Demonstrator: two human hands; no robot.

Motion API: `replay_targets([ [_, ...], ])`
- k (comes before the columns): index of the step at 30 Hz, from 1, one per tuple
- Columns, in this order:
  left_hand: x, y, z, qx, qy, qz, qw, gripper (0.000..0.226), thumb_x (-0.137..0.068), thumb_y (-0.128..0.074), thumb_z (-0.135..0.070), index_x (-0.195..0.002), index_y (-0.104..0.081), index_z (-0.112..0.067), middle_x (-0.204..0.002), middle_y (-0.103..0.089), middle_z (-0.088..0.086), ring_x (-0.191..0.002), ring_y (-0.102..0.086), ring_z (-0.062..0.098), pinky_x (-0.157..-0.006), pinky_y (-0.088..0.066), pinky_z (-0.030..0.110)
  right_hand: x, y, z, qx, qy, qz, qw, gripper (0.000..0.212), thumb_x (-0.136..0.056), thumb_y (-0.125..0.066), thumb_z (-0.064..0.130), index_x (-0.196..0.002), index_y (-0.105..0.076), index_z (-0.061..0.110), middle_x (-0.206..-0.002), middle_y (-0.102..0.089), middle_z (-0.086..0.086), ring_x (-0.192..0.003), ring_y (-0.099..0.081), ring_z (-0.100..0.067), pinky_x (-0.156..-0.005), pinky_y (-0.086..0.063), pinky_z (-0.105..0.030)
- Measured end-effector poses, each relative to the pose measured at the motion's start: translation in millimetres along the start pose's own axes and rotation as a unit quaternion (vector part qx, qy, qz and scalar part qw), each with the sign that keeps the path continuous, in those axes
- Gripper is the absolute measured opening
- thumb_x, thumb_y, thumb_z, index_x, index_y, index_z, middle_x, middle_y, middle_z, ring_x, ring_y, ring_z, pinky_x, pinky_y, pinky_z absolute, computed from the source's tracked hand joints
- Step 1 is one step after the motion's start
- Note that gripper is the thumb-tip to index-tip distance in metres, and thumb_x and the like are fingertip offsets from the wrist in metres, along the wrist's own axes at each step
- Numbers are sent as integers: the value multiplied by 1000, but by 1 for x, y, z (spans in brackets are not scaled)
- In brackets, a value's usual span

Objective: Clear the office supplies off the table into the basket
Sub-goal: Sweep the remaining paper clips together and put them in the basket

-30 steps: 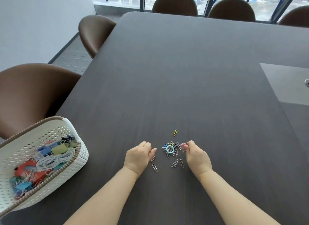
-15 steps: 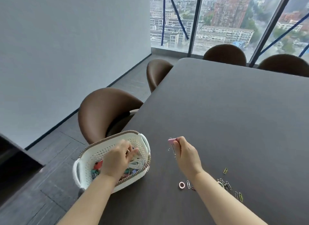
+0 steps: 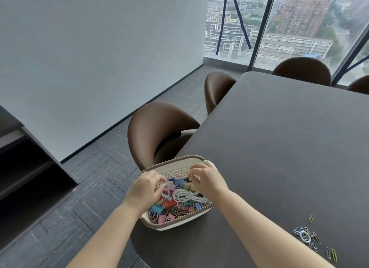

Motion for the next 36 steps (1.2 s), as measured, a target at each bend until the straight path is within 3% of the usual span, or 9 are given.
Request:
replay_targets([
  [4, 2, 2, -6, -2, -20, -25, 999, 16, -89, -57, -29, -100, -65, -20, -98, -57, -9, -91, -56, 8, -71, -48, 20, 5, 1, -2, -21, -25, -2, 999, 28, -94, -44, 8, -107, -67, 19, -115, -65, 5, -106, -56, -18, -86, -49, -33],
  [10, -7, -3, -30, -15, -65, -41, 997, 13, -81, -67, -21, -94, -67, -17, -90, -60, -6, -83, -58, 13, -73, -53, 30, 24, 27, -15, 21, -20, -105, 994, 25, -88, -56, 34, -77, -68, 16, -84, -67, 3, -78, -59, -20, -66, -48, -27],
  [13, -12, -10, -53, -9, -89, -55, 994, 18, -77, -69, -15, -95, -67, -15, -93, -61, -3, -86, -59, 17, -72, -54, 31, 44, 43, -38, 19, -33, -174, 984, 32, -88, -41, 33, -92, -69, 18, -101, -67, -1, -91, -58, -28, -79, -51, -39],
  [16, -16, -22, -94, 1, -139, -78, 987, 25, -79, -62, -17, -104, -62, -14, -104, -60, 1, -94, -58, 18, -78, -52, 31, 72, 53, -82, 4, -123, -184, 975, 32, -91, -47, 21, -121, -56, 20, -134, -51, 0, -122, -41, -27, -100, -33, -41],
  [22, 8, -102, -199, 47, -271, 26, 961, 41, -83, -42, -21, -121, -52, -9, -126, -56, 6, -116, -50, 16, -94, -44, 27, 151, 56, -159, 26, -252, -157, 955, 46, -89, -54, 20, -134, -45, 20, -143, -41, 0, -131, -34, -23, -106, -27, -39],
  [24, 14, -146, -205, -3, -224, 111, 968, 51, -90, -37, -27, -137, -37, -6, -148, -31, 6, -135, -32, 19, -104, -37, 31, 178, 47, -179, 32, -292, -122, 948, 49, -91, -50, 24, -138, -37, 23, -147, -34, 2, -135, -27, -19, -110, -22, -37],
  [27, 13, -198, -181, -60, -83, 249, 963, 67, -98, -28, -42, -146, 4, -8, -152, 21, 4, -140, 20, 19, -117, 0, 33, 213, 30, -203, 26, -340, -72, 937, 51, -94, -43, 29, -143, -27, 28, -152, -23, 5, -140, -16, -16, -114, -14, -35],
  [33, -1, -237, -153, -155, 34, 284, 946, 76, -94, -21, -55, -146, 7, -6, -152, 17, 21, -139, 18, 35, -116, 3, 44, 249, 8, -228, 28, -369, -23, 929, 53, -95, -40, 35, -144, -22, 29, -154, -17, 4, -142, -10, -16, -116, -8, -37],
  [36, 7, -246, -162, -144, 2, 278, 950, 80, -91, -17, -62, -147, 5, -8, -152, 17, 21, -140, 18, 33, -114, 7, 43, 259, 3, -233, 13, -366, -32, 930, 52, -95, -41, 33, -144, -24, 28, -154, -19, 3, -142, -10, -17, -117, -8, -36],
])
Point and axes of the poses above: each hand's wrist, its own x-axis away from the middle knuckle, its own y-axis out of the back of the hand, z = x × y, the point moved 6 cm from there along -x, towards the middle knuckle
